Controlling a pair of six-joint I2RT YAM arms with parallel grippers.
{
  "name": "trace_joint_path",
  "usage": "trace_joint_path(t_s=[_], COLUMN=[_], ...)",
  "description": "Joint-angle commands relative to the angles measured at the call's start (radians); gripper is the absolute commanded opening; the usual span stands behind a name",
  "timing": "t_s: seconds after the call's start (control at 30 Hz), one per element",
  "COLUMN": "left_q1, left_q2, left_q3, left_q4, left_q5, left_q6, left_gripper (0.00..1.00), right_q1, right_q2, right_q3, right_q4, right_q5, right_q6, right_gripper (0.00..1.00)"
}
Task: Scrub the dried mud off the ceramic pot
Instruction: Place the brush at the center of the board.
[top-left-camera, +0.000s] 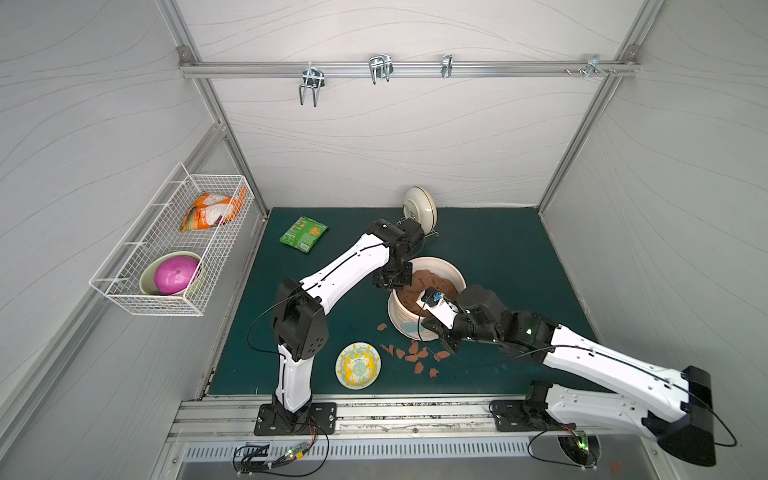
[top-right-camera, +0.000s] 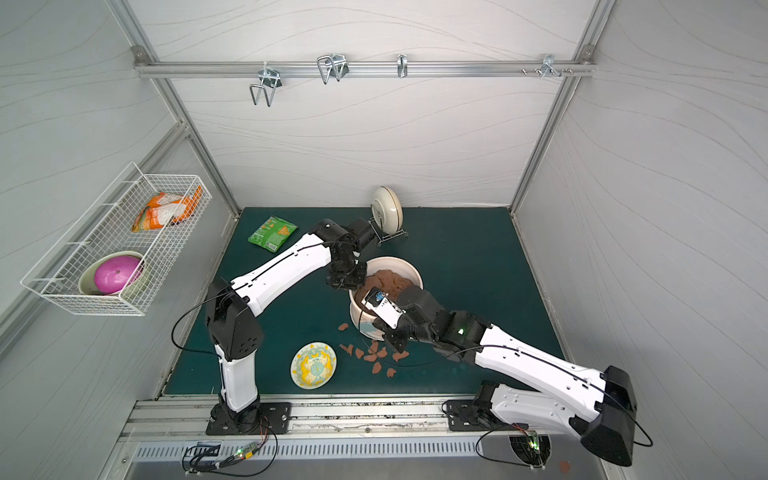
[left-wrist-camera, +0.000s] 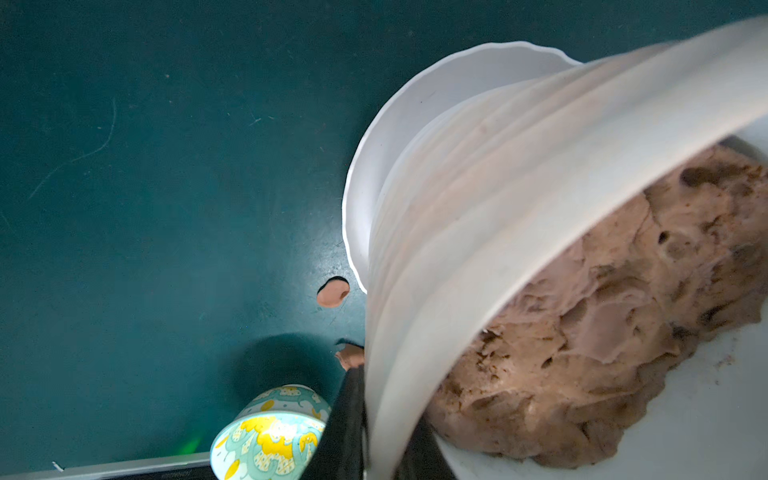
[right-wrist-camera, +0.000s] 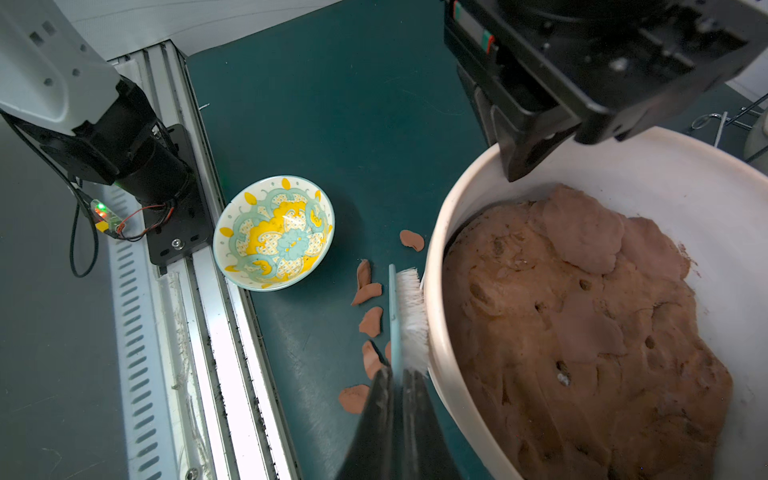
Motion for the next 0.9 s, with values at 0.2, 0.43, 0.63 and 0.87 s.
trace_joint_path(t_s=[0.2, 0.43, 0.63, 0.87], left_q1=[0.045, 0.065, 0.07, 0.071], left_q2=[0.035, 0.053, 0.075, 0.082], left_q3=[0.021, 0.038, 0.061, 0.086], left_q4=[0.111, 0.11, 0.098, 0.103], left_q5=[-0.014, -0.003, -0.018, -0.014], left_q6=[0.243, 0.29, 0.374, 0.489], left_gripper=[0.08, 0.08, 0.08, 0.07], right_q1=[0.0, -0.005, -0.006, -0.015], right_q2=[-0.025, -0.103, -0.16, -0.157], right_q3=[0.002, -0.029, -0.055, -0.004], right_q4=[-0.048, -0.153, -0.198, -0.364], right_q5=[0.016, -0.027, -0.137, 0.03], right_q6=[0.004, 0.04, 0.111, 0.286], right_gripper=[0.0, 0.0, 0.0, 0.0])
